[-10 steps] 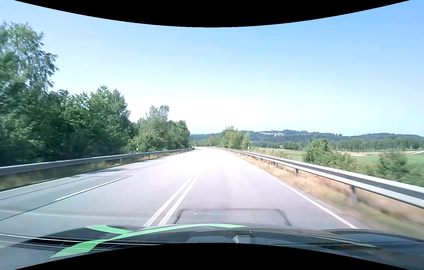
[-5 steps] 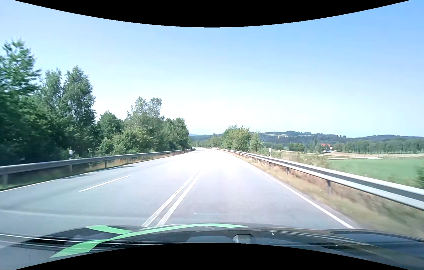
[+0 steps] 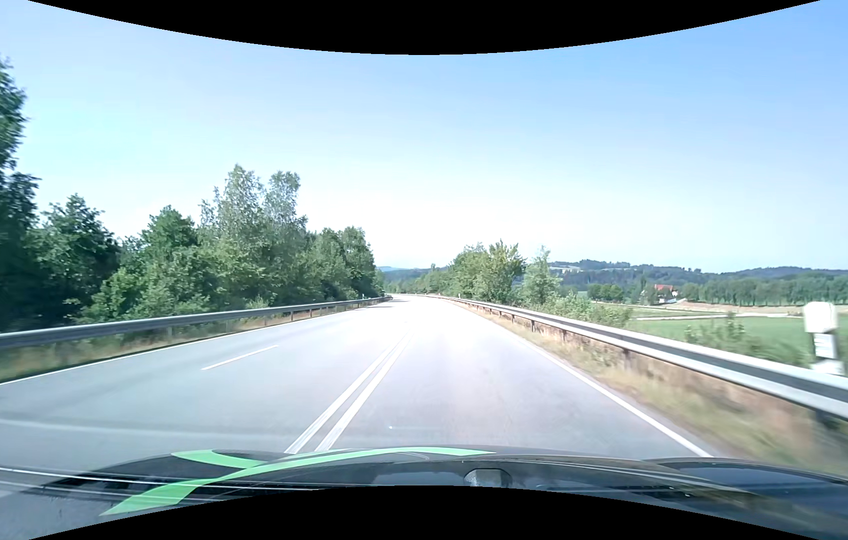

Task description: Follow the waypoints while adhering to traffic rules and regulations

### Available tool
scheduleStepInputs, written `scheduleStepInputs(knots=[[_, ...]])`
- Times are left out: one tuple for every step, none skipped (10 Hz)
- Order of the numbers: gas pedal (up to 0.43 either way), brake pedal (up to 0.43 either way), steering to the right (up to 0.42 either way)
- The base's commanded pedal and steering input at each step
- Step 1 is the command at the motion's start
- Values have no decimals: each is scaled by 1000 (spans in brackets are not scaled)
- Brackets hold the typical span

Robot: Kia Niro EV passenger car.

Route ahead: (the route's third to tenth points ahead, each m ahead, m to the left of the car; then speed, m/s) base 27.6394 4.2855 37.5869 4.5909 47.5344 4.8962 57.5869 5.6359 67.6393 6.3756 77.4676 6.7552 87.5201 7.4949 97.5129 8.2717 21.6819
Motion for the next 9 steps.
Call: scheduleStepInputs(knots=[[138,0,-8],[138,0,-8],[138,0,-9],[138,0,-8],[138,0,-8],[138,0,-9],[138,0,-8],[118,0,-8],[110,0,-8]])
